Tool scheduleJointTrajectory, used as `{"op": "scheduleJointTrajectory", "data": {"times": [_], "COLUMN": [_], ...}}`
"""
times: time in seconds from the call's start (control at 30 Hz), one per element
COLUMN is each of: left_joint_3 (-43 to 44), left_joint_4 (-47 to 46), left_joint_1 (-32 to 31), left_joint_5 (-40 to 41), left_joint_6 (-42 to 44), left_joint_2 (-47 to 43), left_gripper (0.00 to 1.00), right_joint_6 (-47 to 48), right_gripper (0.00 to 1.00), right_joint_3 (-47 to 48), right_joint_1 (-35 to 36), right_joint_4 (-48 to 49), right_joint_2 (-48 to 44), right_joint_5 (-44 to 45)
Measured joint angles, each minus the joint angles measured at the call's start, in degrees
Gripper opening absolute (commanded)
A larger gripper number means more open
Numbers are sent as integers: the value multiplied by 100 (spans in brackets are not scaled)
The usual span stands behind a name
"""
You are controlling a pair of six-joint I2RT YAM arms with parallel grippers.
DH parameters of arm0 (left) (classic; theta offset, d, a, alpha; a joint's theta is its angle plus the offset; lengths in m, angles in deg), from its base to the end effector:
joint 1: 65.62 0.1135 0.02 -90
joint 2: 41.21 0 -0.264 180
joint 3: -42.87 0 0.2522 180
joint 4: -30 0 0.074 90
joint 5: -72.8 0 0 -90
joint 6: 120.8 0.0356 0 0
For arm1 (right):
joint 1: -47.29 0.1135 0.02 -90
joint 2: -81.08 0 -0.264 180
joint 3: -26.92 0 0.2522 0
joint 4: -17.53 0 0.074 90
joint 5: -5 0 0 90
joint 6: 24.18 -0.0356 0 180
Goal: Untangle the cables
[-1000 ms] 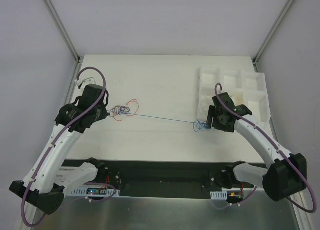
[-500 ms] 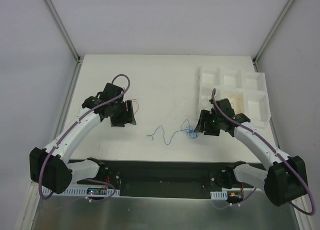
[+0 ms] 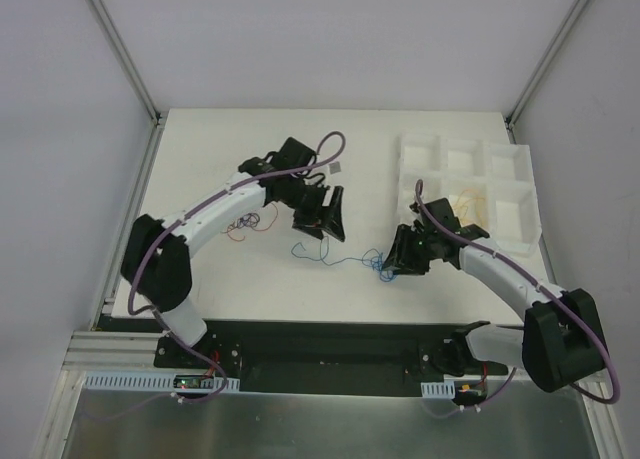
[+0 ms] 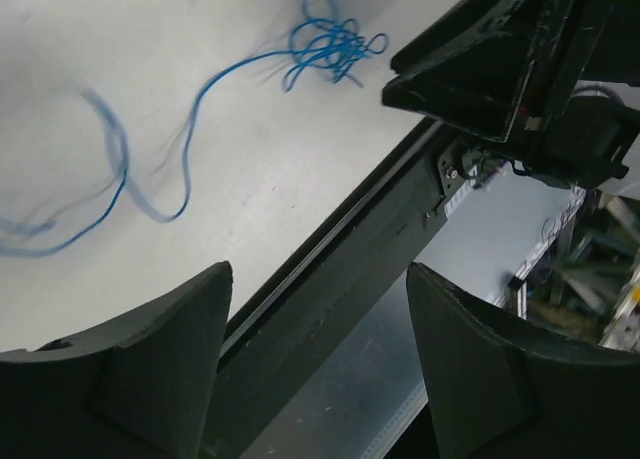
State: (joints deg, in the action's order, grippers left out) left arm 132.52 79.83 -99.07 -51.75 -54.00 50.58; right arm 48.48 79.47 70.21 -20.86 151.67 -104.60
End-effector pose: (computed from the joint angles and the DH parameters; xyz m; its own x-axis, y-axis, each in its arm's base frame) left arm 0.2758 -0.2064 0.2866 -0.8978 0.2042 -0.3903 0.4263 0.6257 -0.6533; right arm 0.2086 0.1012 0.1948 -0.8928 -0.0727 -0.4445 -0.2846 0.8560 0.4316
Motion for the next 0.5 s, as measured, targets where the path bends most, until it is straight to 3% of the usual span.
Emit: {"op": "scheduleJointTrajectory", "data": {"times": [0.23, 0.5], "left_joint_3": [1226, 1864], "left_joint_4": [-232, -177], "left_joint_1": [-863, -914], "left_joint_5": [-634, -647], "left_joint_6": [487, 782], "left_joint_2": [1762, 2859], "left_gripper": [74, 59], "right_joint_6": [0, 11], "right_gripper": [44, 44], "right_joint_3": [-57, -481], "right_joint_1": [-468, -673], "right_joint_4": [-282, -481], "right_joint_2": [-662, -1309], "right_joint_5": [-173, -389]}}
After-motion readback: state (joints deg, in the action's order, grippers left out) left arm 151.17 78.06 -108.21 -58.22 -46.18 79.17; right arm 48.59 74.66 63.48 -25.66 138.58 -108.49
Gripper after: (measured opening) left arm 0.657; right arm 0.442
